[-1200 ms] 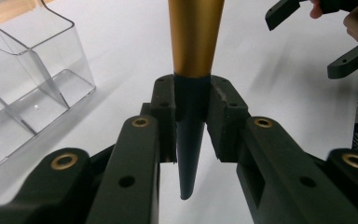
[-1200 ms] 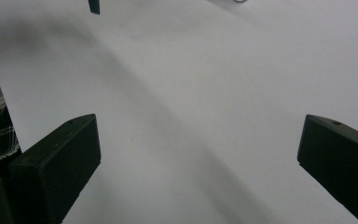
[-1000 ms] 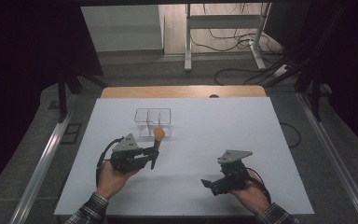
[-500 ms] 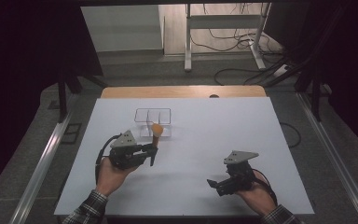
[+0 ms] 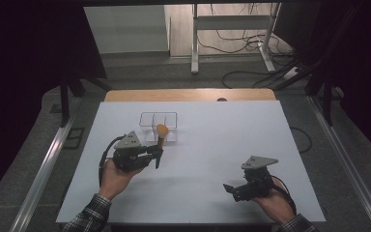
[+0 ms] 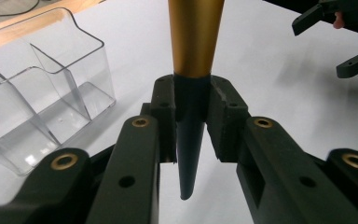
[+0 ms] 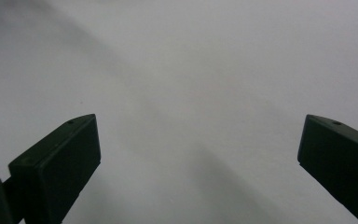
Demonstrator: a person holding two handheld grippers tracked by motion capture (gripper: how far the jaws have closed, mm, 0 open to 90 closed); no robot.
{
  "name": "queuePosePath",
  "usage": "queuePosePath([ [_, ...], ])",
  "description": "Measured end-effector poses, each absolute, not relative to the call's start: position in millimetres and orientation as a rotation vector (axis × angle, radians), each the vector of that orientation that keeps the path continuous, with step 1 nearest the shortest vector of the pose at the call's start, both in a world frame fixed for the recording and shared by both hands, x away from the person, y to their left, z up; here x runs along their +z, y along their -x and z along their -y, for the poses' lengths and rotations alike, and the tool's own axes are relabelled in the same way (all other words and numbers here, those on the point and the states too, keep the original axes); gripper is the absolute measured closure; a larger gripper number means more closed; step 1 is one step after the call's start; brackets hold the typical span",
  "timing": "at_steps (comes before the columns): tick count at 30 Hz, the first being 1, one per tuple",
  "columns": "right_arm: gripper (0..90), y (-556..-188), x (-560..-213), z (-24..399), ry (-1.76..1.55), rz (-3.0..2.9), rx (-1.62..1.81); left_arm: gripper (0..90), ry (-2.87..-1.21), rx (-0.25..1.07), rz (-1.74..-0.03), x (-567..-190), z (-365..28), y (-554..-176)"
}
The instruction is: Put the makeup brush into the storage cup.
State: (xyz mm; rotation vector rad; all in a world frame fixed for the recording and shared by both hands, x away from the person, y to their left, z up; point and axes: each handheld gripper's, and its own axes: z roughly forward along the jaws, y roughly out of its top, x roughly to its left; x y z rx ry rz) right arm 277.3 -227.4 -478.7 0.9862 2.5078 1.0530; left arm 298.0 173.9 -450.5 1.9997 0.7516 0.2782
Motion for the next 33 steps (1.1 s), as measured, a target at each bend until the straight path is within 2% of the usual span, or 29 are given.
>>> queuePosePath([
  [33,0.0,-268.3,-483.1,261.2,-1.105,-2.438,0.953,74.0,-1.949,0.270,-0.783,-445.0,-177.1,-326.7],
])
